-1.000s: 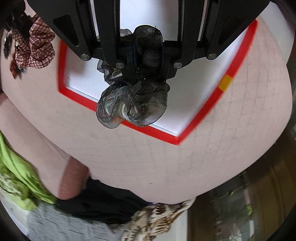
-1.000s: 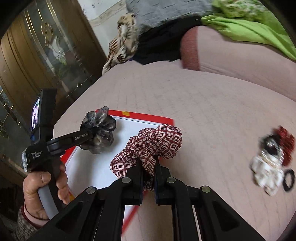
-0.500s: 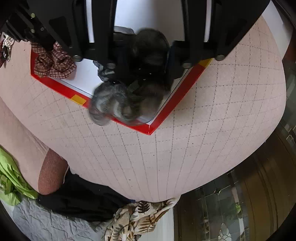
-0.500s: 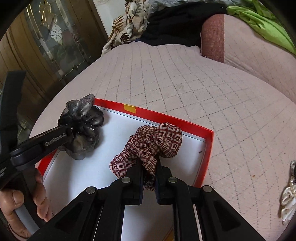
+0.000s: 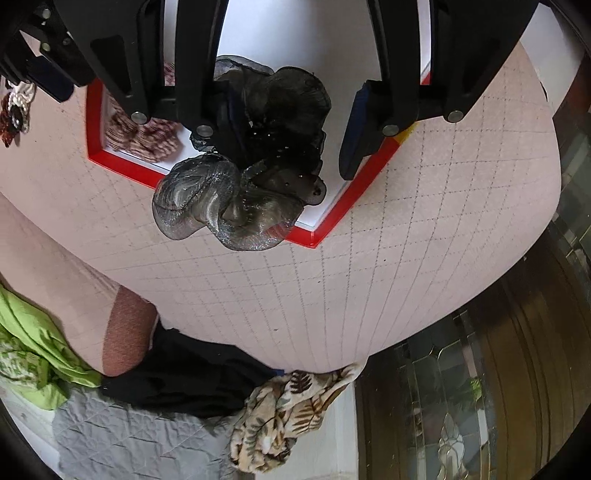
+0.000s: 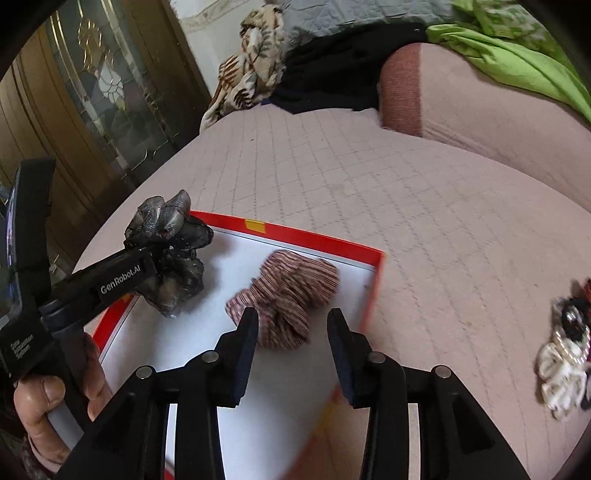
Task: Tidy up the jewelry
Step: 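Carry both scrunchies over the red tray and release the plaid one from right tool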
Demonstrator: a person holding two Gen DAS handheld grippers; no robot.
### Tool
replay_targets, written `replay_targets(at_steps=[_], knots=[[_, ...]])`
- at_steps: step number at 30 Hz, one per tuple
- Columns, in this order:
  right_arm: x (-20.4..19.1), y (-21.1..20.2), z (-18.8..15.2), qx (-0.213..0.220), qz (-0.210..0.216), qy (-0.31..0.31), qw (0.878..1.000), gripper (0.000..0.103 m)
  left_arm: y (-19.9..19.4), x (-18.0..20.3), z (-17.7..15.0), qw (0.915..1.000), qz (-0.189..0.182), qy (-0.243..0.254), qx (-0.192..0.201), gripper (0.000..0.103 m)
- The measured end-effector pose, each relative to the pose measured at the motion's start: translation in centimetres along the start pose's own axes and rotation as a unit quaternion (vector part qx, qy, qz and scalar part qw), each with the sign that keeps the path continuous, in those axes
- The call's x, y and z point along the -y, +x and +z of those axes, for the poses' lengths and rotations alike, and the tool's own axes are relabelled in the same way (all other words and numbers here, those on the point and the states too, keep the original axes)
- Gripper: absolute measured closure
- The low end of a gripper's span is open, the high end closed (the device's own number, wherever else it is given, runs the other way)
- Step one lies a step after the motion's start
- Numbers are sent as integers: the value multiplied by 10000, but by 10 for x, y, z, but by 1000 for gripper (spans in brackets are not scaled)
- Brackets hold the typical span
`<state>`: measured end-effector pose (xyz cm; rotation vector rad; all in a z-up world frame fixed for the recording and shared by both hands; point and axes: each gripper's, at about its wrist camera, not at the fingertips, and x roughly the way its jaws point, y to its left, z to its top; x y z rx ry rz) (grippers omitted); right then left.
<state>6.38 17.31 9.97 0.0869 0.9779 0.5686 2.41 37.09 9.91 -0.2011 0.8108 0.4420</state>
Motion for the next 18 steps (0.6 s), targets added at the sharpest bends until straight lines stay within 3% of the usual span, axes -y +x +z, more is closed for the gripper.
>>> replay_targets(at_steps=[5, 7, 10, 13, 18], knots=[[24, -41, -31, 107, -149, 187, 9997, 61, -30, 25, -14, 9989, -245, 380, 155, 55], [40, -61, -50, 131, -283, 281, 9991, 60, -43, 38, -22, 9975, -367, 553, 228, 49], [78, -92, -82, 147, -590, 457, 9971, 59, -64, 60, -35, 9945, -770, 700, 118, 48], [129, -122, -115, 125, -1000, 726, 9923, 56, -80, 90, -51, 9862, -1379, 902, -139, 48], [203, -159, -144, 251, -1470, 1393, 9790, 55, -87, 166, -78, 9695, -1930, 1409, -548, 48]])
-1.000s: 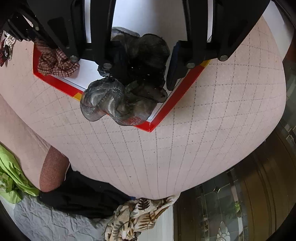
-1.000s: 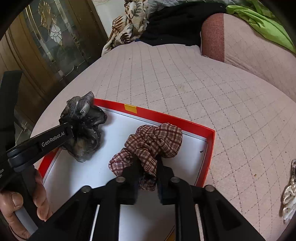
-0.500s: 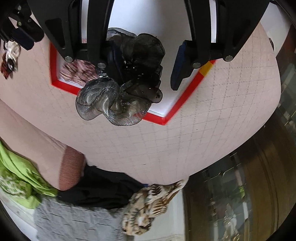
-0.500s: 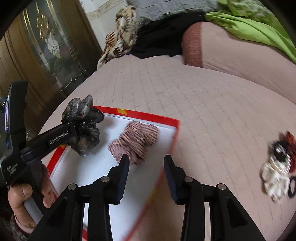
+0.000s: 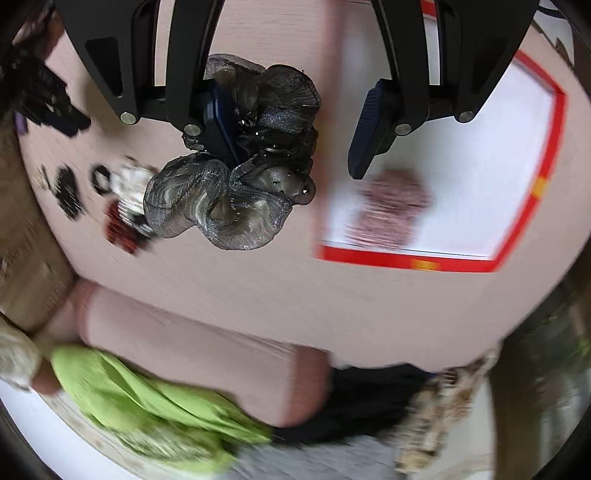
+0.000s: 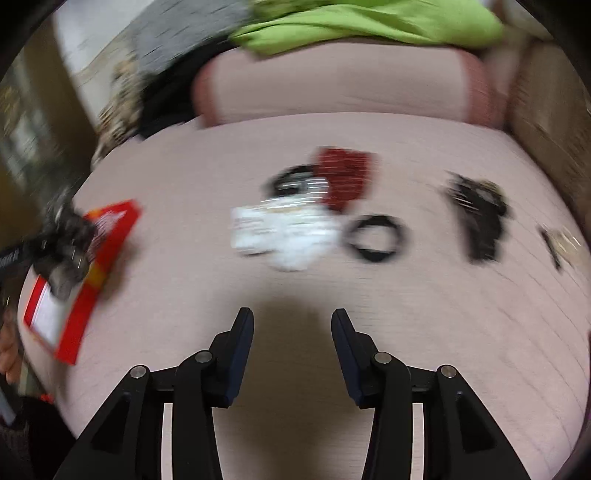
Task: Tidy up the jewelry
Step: 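Carry both scrunchies over the red tray and release the plaid one from right tool, then lower the grey scrunchie into the tray and open the left tool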
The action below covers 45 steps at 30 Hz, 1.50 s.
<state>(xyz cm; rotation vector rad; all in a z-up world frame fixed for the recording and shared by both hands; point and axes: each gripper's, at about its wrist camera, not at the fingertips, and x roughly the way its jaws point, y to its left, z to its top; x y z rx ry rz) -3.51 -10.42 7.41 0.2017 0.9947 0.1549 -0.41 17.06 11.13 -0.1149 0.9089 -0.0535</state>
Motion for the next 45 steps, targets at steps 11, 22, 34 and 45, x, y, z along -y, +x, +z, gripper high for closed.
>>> replay_targets(at_steps=[11, 22, 34, 45], knots=[[76, 20, 23, 258, 26, 619, 9977, 55, 70, 113, -5, 9954, -563, 503, -598, 48], [78, 23, 27, 355, 404, 539, 9971, 55, 15, -3, 23, 9942, 1049, -160, 192, 63], [74, 30, 20, 242, 324, 668, 9969, 55, 13, -218, 42, 9613, 1703, -2130, -402, 14], [63, 26, 15, 365, 177, 440, 9982, 55, -35, -214, 43, 9580, 1343, -2474, 551, 14]])
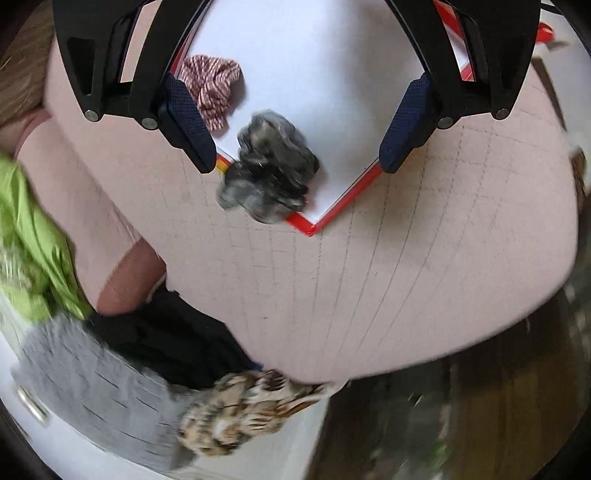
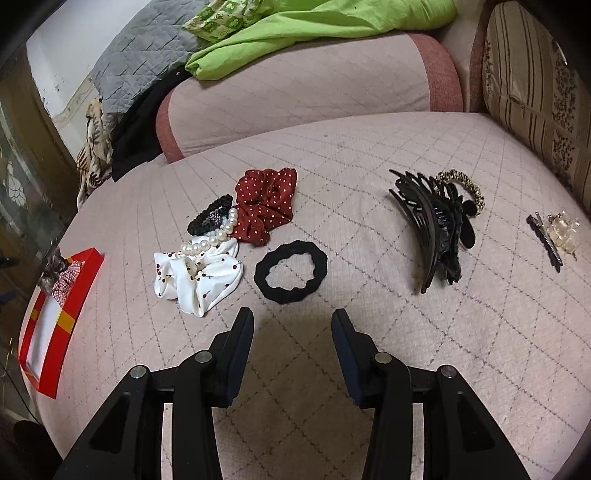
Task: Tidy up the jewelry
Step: 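Lower the grey scrunchie into the tray and open the left tool, then grasp white polka-dot scrunchie with left tool while right tool grasps black hair tie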
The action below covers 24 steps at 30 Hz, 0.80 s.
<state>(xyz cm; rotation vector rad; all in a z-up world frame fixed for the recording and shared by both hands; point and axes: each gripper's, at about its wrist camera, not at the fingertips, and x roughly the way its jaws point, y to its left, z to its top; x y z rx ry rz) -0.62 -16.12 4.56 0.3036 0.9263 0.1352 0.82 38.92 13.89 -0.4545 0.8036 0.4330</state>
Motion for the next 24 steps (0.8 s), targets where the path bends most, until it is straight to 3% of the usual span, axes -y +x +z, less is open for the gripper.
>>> replay_targets(at_steps=[3, 5, 9, 13, 16, 24], knots=[[3, 1, 0, -14, -28, 83, 10000, 55, -12, 44, -20, 9965, 20, 821, 161, 14], [6, 2, -1, -41, -43, 149, 9999, 55, -13, 83, -41, 9895, -169, 1430, 149, 13], [8, 4, 0, -17, -104, 140, 9998, 55, 3, 149, -90, 9717, -772, 2210, -331, 13], [10, 11, 5, 5, -174, 147, 9997, 55, 22, 208, -142, 9526, -1320, 2547, -1009, 13], [12, 19, 13, 3, -133, 188, 9997, 55, 37, 246, -173, 9411, -1512, 2733, -1295, 13], [20, 42, 33, -46, -13, 374, 9993, 55, 66, 308, -218, 9240, -1695, 2943, -1758, 13]])
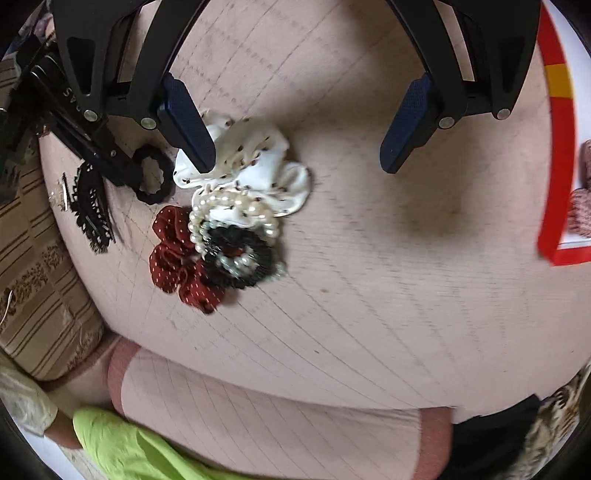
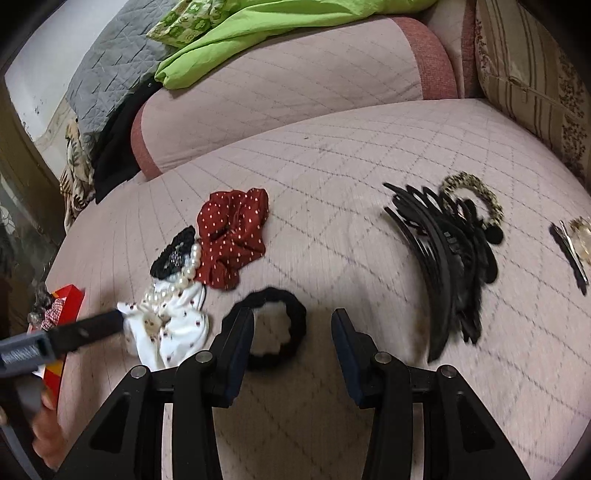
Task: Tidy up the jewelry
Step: 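Grasp white polka-dot scrunchie with left tool while right tool grasps black hair tie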
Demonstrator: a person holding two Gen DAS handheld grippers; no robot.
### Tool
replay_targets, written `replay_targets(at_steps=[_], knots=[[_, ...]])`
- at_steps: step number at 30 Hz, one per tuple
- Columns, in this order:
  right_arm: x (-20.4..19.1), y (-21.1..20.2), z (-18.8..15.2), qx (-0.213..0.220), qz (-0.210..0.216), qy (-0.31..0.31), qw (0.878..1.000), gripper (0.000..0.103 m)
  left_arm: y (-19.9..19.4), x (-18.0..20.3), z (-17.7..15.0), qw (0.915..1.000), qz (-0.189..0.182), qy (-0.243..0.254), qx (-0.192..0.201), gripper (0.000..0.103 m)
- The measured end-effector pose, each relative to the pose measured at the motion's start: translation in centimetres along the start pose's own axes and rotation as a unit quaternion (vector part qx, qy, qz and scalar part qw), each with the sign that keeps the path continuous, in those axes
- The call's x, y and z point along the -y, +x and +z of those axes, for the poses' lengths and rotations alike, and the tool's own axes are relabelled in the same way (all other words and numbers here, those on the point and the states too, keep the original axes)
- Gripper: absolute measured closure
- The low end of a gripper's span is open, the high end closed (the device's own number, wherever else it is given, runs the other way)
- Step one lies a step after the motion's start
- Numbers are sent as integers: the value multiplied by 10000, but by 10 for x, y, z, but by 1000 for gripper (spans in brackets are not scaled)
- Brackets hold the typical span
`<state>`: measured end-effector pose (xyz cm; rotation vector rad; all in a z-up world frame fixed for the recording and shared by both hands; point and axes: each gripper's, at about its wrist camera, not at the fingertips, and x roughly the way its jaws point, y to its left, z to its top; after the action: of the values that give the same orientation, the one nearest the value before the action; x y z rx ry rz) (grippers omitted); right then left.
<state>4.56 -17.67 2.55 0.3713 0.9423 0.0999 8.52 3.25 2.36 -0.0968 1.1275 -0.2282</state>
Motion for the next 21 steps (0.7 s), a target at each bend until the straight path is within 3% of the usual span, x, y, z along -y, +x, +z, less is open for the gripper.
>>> replay_targets(at_steps=[3, 5, 7, 9, 17, 21], knots=[[-5, 5, 0, -45, -62, -157, 9998, 61, 16, 5, -1, 10000, -16, -23, -85, 14], [-9, 7, 0, -101, -67, -267, 9996, 80, 14, 6, -2, 9999, 118, 28, -2, 27], [-13, 10, -1, -161, -76, -357, 9992, 92, 17, 13, -2, 9990, 403, 201, -19, 78], [-15, 10, -2, -170, -56, -421, 9990, 92, 12, 15, -3, 9993, 260, 254, -97, 92], [-28, -15, -6, 59, 121, -413, 9991, 93, -50, 21, -25, 9978, 265, 491, 358, 93], [-37, -42, -12, 252, 290, -370, 9986, 93, -96, 1, -37, 9964, 250, 405, 696, 93]])
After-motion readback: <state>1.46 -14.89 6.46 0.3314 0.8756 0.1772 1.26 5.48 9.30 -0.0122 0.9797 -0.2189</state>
